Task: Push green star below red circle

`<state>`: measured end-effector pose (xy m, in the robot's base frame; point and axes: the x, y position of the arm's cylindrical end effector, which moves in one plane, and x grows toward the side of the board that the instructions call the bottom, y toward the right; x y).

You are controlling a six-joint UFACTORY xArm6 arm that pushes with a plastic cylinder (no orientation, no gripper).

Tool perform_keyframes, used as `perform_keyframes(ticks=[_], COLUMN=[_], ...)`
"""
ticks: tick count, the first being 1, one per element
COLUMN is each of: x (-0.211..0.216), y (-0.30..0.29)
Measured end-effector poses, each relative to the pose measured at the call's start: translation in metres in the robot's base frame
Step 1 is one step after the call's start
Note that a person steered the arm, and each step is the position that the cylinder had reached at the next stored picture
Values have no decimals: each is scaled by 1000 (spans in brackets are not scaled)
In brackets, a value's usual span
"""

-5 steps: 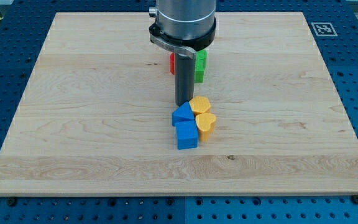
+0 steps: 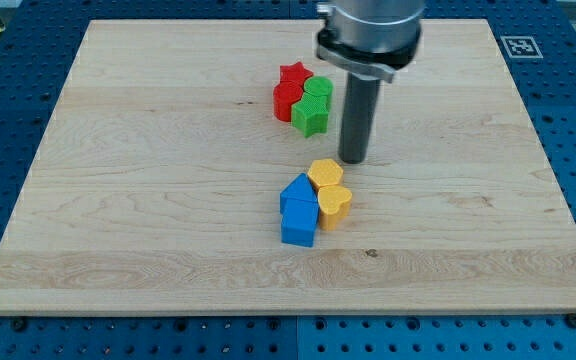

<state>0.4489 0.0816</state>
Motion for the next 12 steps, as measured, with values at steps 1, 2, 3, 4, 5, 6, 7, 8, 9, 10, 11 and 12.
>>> perform_keyframes(ticks=[1, 2, 3, 4, 5, 6, 7, 8, 9, 10, 11, 12], x=[-3, -7, -35, -68, -90, -104, -104, -92, -86, -82, -70, -54], y=[-16, -63, -108, -145, -151, -134, -126, -112, -89, -66, -46, -31])
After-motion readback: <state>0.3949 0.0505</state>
